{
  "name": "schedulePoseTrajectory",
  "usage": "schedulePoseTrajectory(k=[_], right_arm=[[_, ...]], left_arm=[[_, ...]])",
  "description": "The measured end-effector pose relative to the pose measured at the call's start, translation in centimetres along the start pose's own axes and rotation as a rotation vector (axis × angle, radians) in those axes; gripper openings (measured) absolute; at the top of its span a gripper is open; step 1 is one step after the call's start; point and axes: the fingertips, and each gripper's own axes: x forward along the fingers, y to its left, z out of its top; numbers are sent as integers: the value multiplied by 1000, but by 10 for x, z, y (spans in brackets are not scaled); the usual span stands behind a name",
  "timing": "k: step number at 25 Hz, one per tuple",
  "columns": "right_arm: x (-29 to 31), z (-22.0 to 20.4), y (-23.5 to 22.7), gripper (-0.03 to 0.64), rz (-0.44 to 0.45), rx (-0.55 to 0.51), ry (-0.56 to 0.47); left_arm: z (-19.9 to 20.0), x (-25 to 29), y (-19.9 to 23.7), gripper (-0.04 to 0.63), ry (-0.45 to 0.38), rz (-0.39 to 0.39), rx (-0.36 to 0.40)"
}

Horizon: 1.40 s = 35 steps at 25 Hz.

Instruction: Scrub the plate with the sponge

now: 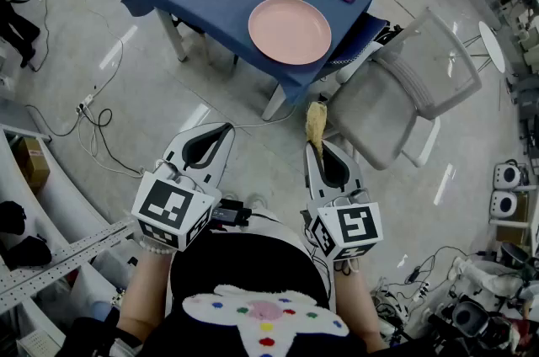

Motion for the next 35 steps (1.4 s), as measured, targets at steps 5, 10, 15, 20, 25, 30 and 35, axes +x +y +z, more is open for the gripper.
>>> schedulePoseTrajectory(k=[5, 10, 15, 20, 25, 30, 35], right_arm=[[-1, -2, -3, 40, -1, -6, 5], [-1, -2, -2, 40, 0, -5, 1], [-1, -2, -4, 40, 5, -7, 3], [-2, -4, -7, 40, 5, 2, 2], [-4, -4, -12, 41, -4, 37, -12], [-7, -6, -17, 41, -10, 46, -9], [-10, -8, -19, 41, -9, 48, -8]], left_arm=[[-1, 1, -2, 9, 0, 2, 0], [0, 1, -3, 9, -2, 2, 2], [-1, 3, -4, 9, 0, 7, 1], [-2, 4, -5, 9, -2, 13, -5], [-3, 4, -5, 9, -8, 19, -18], [-1, 6, -8, 9, -10, 21, -20], [-2, 8, -12, 11, -10, 37, -27]])
